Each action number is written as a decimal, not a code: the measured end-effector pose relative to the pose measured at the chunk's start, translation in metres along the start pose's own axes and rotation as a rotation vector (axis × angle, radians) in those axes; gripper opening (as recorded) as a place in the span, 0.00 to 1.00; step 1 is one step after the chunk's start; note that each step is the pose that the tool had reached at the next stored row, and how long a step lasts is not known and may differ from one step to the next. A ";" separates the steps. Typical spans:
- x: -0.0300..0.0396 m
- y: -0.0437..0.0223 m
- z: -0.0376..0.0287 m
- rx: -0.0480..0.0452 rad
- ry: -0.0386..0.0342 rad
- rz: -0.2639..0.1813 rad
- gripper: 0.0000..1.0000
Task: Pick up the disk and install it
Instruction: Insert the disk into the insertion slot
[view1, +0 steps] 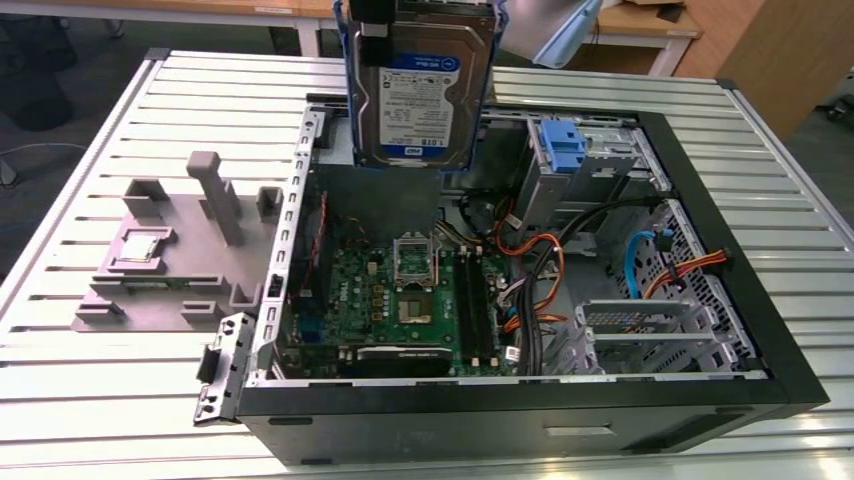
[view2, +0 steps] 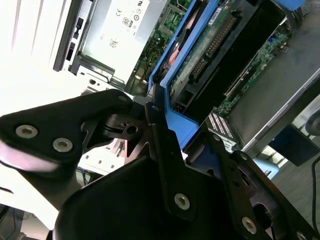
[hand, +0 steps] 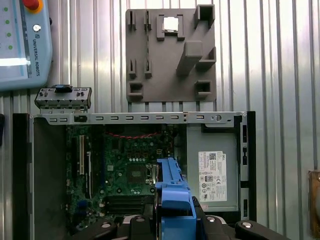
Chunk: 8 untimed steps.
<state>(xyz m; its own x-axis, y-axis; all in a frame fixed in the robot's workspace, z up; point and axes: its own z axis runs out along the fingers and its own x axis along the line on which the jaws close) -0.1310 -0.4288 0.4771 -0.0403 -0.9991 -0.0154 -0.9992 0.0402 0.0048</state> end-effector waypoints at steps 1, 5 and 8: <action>0.0002 0.0000 0.0000 0.0000 0.0004 0.000 0.37; 0.0015 -0.0001 -0.0001 0.0000 0.0013 0.000 0.37; 0.0028 -0.0001 0.0000 0.0001 0.0016 0.000 0.37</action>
<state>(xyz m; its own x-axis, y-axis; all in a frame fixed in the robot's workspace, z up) -0.1310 -0.4316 0.4771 -0.0402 -0.9991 -0.0137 -0.9992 0.0401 0.0048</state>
